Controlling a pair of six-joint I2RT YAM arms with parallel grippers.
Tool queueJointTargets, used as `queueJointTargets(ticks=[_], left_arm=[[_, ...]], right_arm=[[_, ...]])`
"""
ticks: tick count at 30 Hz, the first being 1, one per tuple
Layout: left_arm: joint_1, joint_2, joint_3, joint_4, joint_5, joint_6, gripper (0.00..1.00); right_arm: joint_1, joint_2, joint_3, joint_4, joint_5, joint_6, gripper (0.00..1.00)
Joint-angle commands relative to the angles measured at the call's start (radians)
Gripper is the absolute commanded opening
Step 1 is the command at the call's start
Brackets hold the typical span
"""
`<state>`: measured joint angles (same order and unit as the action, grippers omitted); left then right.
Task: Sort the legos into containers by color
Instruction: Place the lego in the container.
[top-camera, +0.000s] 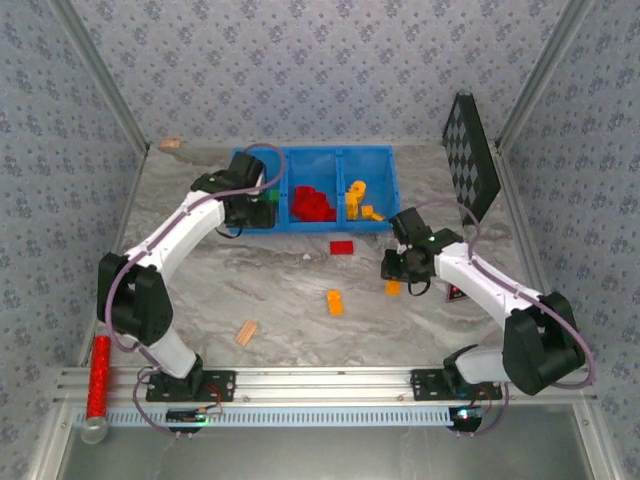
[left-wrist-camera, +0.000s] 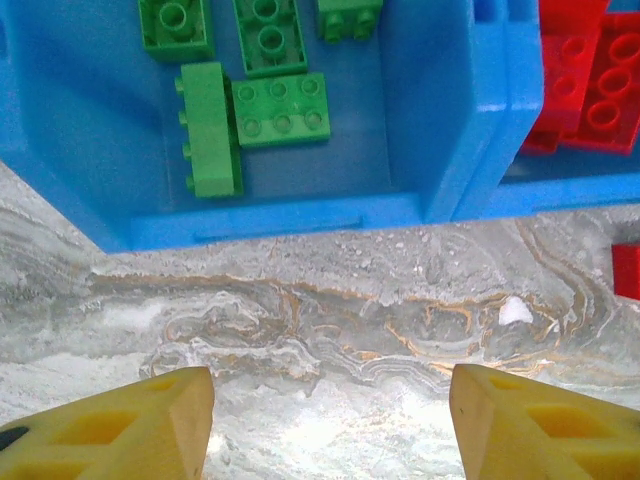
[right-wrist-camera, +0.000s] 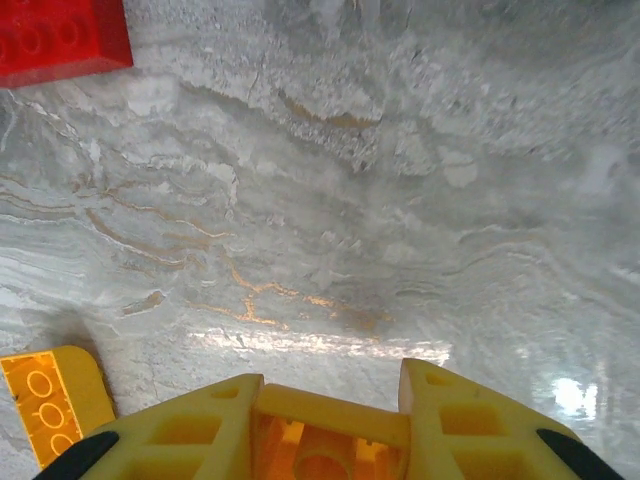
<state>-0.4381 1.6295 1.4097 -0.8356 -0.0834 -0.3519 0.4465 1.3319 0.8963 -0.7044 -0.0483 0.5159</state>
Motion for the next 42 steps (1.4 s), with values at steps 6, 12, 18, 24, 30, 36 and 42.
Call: queueJointTargets(ticks=[6, 12, 18, 24, 30, 36, 42], left_arm=[[-0.125, -0.059, -0.054, -0.008, -0.041, -0.029, 0.64], [-0.212, -0.03, -0.067, 0.012, -0.046, -0.058, 0.64], [-0.289, 0.025, -0.066, 0.051, -0.007, -0.152, 0.66], [-0.351, 0.066, -0.069, 0.12, 0.002, -0.242, 0.68], [-0.387, 0.102, -0.072, 0.189, 0.009, -0.311, 0.69], [-0.417, 0.168, -0.014, 0.201, -0.005, -0.34, 0.72], [-0.446, 0.258, 0.079, 0.178, -0.027, -0.338, 0.76]], right_arm=[[-0.1, 0.008, 0.206, -0.086, 0.015, -0.182, 0.25], [-0.133, 0.107, 0.407, -0.07, 0.033, -0.283, 0.24], [-0.132, 0.239, 0.565, -0.02, 0.026, -0.367, 0.23], [-0.119, 0.393, 0.715, 0.025, -0.001, -0.419, 0.22], [-0.103, 0.565, 0.854, 0.037, 0.01, -0.46, 0.21], [-0.093, 0.707, 0.954, 0.044, 0.045, -0.489, 0.2], [-0.087, 0.798, 0.996, 0.05, 0.058, -0.514, 0.24]])
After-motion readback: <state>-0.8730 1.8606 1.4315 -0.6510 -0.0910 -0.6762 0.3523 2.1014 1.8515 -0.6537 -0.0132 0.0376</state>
